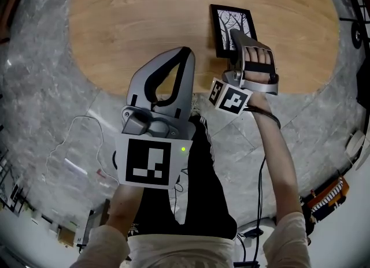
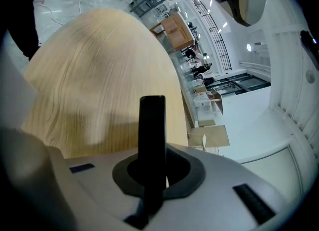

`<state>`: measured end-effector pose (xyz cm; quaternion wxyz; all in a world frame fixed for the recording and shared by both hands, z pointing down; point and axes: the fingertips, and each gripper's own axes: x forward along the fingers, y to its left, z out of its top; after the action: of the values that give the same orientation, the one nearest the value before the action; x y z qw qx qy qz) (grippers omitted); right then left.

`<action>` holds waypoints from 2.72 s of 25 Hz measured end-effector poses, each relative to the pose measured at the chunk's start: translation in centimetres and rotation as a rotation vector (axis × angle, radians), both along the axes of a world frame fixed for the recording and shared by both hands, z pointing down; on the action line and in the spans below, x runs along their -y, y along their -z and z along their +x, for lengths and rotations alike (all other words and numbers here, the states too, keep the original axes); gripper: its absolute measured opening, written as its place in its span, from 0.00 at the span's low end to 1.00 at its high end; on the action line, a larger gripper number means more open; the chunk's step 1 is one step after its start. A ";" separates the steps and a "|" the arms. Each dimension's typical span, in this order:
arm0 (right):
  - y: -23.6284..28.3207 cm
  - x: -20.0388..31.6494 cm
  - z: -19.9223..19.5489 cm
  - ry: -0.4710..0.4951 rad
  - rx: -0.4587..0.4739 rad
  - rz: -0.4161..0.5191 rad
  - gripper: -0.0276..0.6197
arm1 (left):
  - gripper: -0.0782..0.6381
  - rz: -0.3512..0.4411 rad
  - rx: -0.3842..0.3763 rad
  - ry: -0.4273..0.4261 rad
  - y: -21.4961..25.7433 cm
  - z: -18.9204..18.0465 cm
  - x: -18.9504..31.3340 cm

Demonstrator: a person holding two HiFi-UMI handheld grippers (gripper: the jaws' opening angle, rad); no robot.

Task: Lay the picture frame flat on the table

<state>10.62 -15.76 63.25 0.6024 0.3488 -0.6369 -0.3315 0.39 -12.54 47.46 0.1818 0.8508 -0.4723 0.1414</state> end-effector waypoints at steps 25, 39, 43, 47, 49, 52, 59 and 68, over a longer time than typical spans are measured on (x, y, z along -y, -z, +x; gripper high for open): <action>-3.4 -3.4 -2.0 0.037 0.105 -0.510 0.42 | 0.12 -0.006 0.011 -0.043 -0.4 -1.3 -1.5; -4.6 -7.4 -1.7 0.058 0.059 -0.931 0.57 | 0.12 -0.008 0.009 -0.032 -0.4 -1.4 -1.6; -4.6 -8.1 -1.8 0.064 0.072 -0.950 0.57 | 0.12 -0.006 0.013 -0.034 -0.3 -1.5 -1.5; -4.7 -8.1 -1.7 0.056 0.077 -0.947 0.57 | 0.12 -0.008 0.014 -0.033 -0.5 -1.5 -1.5; -4.8 -8.1 -1.7 0.056 0.075 -0.951 0.57 | 0.12 -0.008 0.015 -0.035 -0.5 -1.5 -1.5; -4.9 -8.1 -1.7 0.051 0.075 -0.953 0.57 | 0.12 -0.005 0.013 -0.036 -0.4 -1.4 -1.5; -2.8 -7.0 -2.0 0.041 0.095 -0.927 0.57 | 0.12 0.012 -0.003 -0.022 1.0 -1.7 -0.9; 14.0 2.9 -2.3 -0.085 0.263 -0.482 0.05 | 0.12 0.167 -0.053 -0.010 12.7 -2.0 1.5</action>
<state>8.28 -18.62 49.23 0.5932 0.2620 -0.7550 -0.0967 -1.64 -14.06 34.75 0.1220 0.8688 -0.4732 0.0797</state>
